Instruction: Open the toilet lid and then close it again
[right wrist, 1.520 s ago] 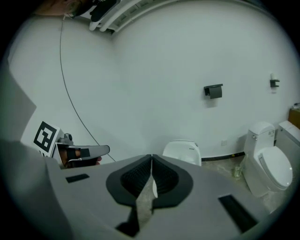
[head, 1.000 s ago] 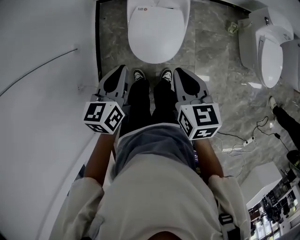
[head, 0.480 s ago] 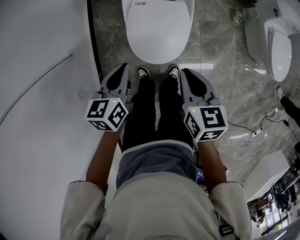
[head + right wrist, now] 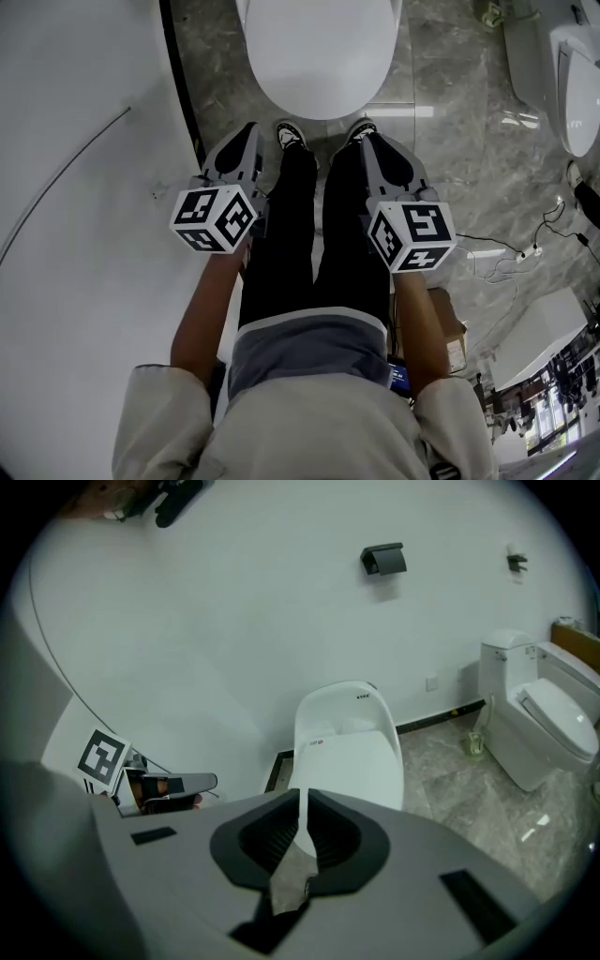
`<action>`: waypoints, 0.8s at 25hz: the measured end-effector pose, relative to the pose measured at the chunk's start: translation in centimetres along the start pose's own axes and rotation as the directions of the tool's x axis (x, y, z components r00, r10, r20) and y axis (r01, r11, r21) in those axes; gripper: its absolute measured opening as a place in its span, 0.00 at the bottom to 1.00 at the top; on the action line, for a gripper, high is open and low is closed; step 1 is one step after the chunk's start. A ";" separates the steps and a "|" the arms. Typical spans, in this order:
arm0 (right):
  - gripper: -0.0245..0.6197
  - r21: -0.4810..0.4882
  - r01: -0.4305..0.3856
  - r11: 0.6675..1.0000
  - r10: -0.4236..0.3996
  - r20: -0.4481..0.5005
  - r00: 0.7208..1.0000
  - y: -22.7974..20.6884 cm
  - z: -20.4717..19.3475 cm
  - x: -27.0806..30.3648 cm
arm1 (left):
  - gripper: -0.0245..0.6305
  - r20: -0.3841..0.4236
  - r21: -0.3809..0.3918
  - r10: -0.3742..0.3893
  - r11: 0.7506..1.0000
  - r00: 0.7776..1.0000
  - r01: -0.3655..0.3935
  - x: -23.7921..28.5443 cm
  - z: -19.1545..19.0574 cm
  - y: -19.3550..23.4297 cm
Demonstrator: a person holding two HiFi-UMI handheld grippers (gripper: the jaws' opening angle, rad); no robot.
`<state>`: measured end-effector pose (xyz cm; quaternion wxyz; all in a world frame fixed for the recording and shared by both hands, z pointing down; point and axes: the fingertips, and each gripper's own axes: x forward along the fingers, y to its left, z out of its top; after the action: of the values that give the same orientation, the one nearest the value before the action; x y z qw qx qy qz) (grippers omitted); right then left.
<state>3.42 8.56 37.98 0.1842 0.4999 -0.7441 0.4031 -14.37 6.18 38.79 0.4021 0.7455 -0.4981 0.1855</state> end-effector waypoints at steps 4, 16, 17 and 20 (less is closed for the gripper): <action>0.06 0.031 -0.003 1.000 0.004 -0.040 0.999 -0.8 -2.9 2.0 | 0.05 -0.025 -0.021 0.008 1.000 1.000 -0.009 1.0 -2.3 1.1; 0.24 0.262 -0.014 0.965 0.038 -0.088 0.995 -5.2 -9.9 9.4 | 0.05 -0.068 -0.077 0.017 0.997 0.998 -0.022 3.5 -7.4 1.5; 0.25 0.287 -0.013 0.958 0.040 -0.089 0.995 -5.7 -10.6 10.0 | 0.05 -0.069 -0.083 0.018 0.996 0.997 -0.024 3.5 -7.7 1.5; 0.28 0.346 -0.009 0.938 0.041 -0.084 0.996 -7.0 -12.1 11.6 | 0.05 -0.069 -0.086 0.027 0.996 0.997 -0.033 3.5 -8.3 1.4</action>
<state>3.05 9.92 56.11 0.1220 0.4961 -0.6592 0.5518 -13.02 10.37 46.83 0.4480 0.7129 -0.5029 0.1951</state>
